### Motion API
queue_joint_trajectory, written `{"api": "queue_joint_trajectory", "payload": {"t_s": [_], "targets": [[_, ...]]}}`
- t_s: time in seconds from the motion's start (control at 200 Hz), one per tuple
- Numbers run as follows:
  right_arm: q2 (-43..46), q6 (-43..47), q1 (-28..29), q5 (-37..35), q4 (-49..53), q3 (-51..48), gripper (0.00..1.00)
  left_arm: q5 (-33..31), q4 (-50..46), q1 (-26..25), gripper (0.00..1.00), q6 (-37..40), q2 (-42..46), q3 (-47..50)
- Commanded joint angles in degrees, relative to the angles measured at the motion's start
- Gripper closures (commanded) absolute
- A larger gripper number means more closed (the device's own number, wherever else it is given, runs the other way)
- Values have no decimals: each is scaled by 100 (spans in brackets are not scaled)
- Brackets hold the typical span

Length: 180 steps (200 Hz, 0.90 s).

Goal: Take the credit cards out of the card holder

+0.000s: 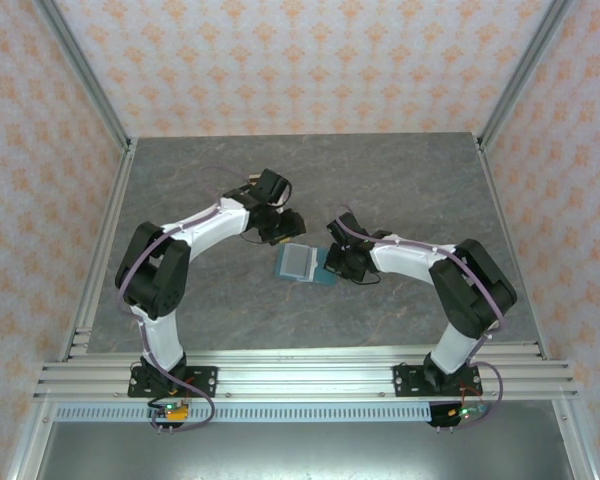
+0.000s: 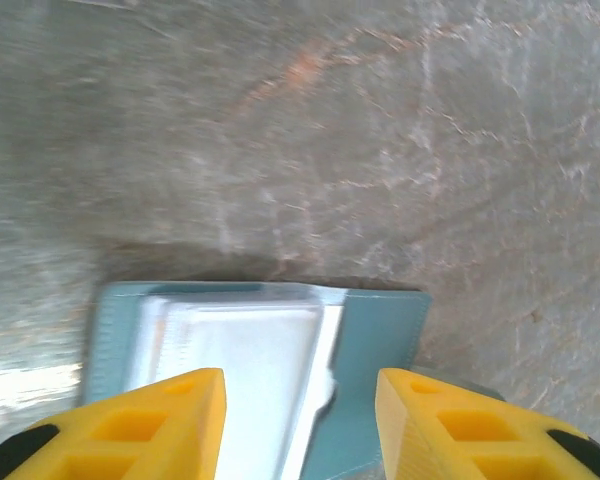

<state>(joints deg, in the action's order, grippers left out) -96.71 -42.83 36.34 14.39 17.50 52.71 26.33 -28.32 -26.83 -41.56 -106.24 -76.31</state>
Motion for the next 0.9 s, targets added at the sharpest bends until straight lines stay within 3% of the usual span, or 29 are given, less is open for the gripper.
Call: {"api": "queue_joint_trajectory", "payload": {"t_s": [0.0,0.345,0.896], "targets": [[-86,101,14,-340,300,11,92,-189,-394,-15,55,46,63,239],[-173,85,30,-390,285,-15,92,236,-469,-50,60,385,-55,330],[-241,99,71,-441,308,-11,92,383,-431,-158,59,460,-497,249]]}}
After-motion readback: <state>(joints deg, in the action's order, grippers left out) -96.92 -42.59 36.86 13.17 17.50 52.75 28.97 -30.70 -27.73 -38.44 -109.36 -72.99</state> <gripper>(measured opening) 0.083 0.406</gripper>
